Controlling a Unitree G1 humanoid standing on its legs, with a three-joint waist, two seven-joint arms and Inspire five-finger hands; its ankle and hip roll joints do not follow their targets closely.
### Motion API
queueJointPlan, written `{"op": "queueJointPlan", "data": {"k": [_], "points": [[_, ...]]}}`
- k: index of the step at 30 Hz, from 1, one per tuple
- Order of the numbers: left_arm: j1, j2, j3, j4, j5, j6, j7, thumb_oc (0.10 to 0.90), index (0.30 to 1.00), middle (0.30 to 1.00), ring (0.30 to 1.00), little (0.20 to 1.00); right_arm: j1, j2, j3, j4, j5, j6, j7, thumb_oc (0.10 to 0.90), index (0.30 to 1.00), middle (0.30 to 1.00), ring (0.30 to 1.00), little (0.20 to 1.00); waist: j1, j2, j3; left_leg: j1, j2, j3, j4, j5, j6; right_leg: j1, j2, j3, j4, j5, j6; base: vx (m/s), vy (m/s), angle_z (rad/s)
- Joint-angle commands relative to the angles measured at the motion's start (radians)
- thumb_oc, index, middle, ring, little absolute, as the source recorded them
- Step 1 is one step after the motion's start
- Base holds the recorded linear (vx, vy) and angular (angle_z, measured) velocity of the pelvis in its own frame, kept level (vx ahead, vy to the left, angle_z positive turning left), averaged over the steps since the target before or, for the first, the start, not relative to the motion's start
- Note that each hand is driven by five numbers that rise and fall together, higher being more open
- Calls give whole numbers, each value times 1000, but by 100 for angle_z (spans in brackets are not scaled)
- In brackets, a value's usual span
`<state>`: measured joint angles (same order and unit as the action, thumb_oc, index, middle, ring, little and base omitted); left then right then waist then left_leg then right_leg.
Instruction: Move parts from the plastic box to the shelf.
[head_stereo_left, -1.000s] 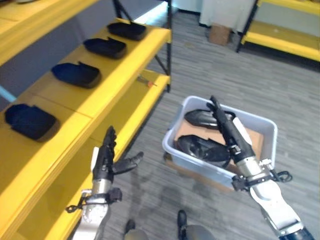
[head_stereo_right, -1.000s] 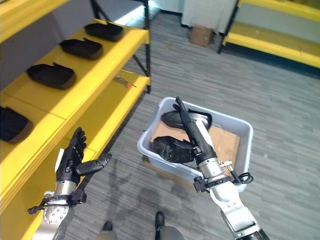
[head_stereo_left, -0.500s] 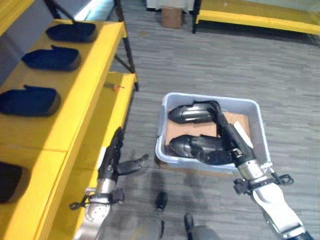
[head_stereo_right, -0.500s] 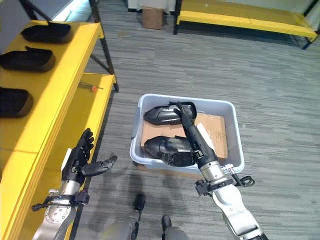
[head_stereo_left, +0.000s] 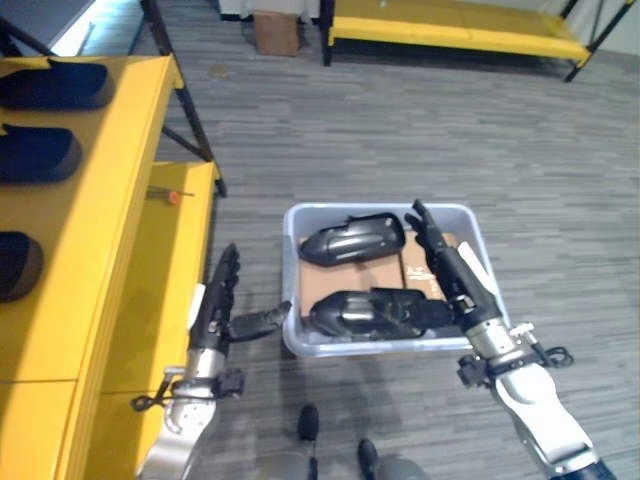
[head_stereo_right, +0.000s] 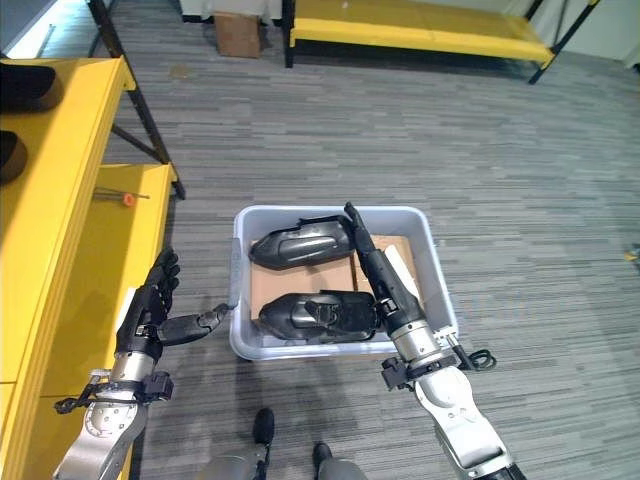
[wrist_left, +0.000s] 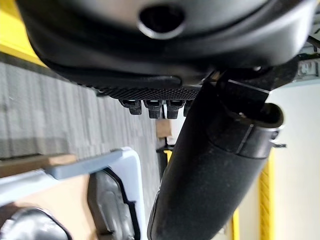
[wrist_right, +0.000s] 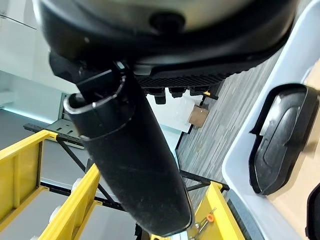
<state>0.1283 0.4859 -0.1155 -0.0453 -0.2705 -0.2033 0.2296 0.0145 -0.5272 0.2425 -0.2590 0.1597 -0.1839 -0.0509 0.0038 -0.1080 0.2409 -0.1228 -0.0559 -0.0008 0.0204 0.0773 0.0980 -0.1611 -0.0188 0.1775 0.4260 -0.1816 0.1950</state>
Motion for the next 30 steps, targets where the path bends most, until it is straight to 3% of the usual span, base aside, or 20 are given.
{"op": "queueJointPlan", "data": {"k": [1, 2, 3, 5, 7, 8, 10, 12, 14, 16, 19, 30], "points": [[-29, 33, 47, -117, -8, -104, 9, 900, 1000, 1000, 1000, 1000, -118, 29, 8, -62, -16, -85, -7, 900, 1000, 1000, 1000, 1000, 17, 21, -18, -42, 29, -21, 94, -85, -21, -17, -50, -115, -59, 230, -21, 62, -44, -31], [-25, 32, 53, -126, -15, -103, 6, 900, 1000, 1000, 1000, 1000, -136, 39, 12, -57, -18, -84, -20, 900, 1000, 1000, 1000, 1000, 31, 37, -19, -31, 57, -14, 95, -101, -35, 3, -148, -199, -162, 224, -55, 71, -56, -54], [-25, 32, 53, -127, -16, -103, 6, 900, 1000, 1000, 1000, 1000, -136, 39, 12, -57, -18, -85, -20, 900, 1000, 1000, 1000, 1000, 27, 40, -16, -26, 58, -19, 95, -103, -36, 17, -147, -206, -175, 227, -56, 71, -107, -68], [-19, 26, 56, -129, -27, -105, 11, 900, 1000, 1000, 1000, 1000, -157, 41, 15, -45, -21, -86, -32, 900, 1000, 1000, 1000, 1000, 46, 43, -15, -25, 87, -10, 97, -118, -57, 28, -259, -282, -297, 309, -47, 39, -155, -49], [-22, 25, 67, -127, -32, -105, 27, 900, 1000, 1000, 1000, 1000, -195, 44, 27, -35, -37, -79, -49, 900, 1000, 1000, 1000, 1000, 58, 33, -5, -26, 108, -10, 110, -131, -73, 5, -322, -299, -372, 412, -18, 38, -249, -32], [-18, 24, 71, -128, -30, -107, 31, 900, 1000, 1000, 1000, 1000, -200, 43, 28, -37, -45, -76, -53, 900, 1000, 1000, 1000, 1000, 57, 22, -2, -28, 108, -13, 119, -138, -78, 5, -324, -282, -381, 451, -1, 68, -257, -23], [-18, 18, 77, -119, -32, -104, 33, 900, 1000, 1000, 1000, 1000, -189, 40, 19, -47, -46, -73, -46, 900, 1000, 1000, 1000, 1000, 61, -5, -16, -25, 101, -17, 108, -139, -95, 26, -315, -296, -411, 436, 12, 113, -238, 6], [-9, 4, 83, -119, -37, -100, 32, 900, 1000, 1000, 1000, 1000, -183, 39, 13, -51, -40, -73, -45, 900, 1000, 1000, 1000, 1000, 67, -17, -31, -13, 120, -18, 85, -126, -113, 20, -301, -354, -391, 414, 17, 112, -248, 41], [-2, -4, 85, -125, -44, -98, 29, 900, 1000, 1000, 1000, 1000, -169, 32, 5, -55, -32, -73, -44, 900, 1000, 1000, 1000, 1000, 62, -13, -36, -10, 150, -28, 57, -106, -132, 30, -283, -400, -379, 366, 8, 78, -272, 21], [-8, -6, 84, -127, -53, -95, 28, 900, 1000, 1000, 1000, 1000, -161, 16, -15, -57, -21, -78, -52, 900, 1000, 1000, 1000, 1000, 53, 4, -30, -10, 212, -60, -11, -48, -168, 30, -244, -456, -358, 292, -11, 58, -356, -1], [-11, -13, 84, -132, -59, -89, 28, 900, 1000, 1000, 1000, 1000, -168, 3, -21, -54, -15, -80, -62, 900, 1000, 1000, 1000, 1000, 54, 13, -27, -3, 262, -69, -88, 13, -197, 18, -209, -496, -343, 249, -23, 40, -240, 19], [-30, -18, 81, -148, -50, -87, 38, 900, 1000, 1000, 1000, 1000, -301, -78, -63, -16, -136, -94, -163, 900, 1000, 1000, 1000, 1000, 85, 34, 8, -84, 314, -95, -108, 73, -231, -81, -165, -540, -253, 207, -43, 5, -111, 12]]}}
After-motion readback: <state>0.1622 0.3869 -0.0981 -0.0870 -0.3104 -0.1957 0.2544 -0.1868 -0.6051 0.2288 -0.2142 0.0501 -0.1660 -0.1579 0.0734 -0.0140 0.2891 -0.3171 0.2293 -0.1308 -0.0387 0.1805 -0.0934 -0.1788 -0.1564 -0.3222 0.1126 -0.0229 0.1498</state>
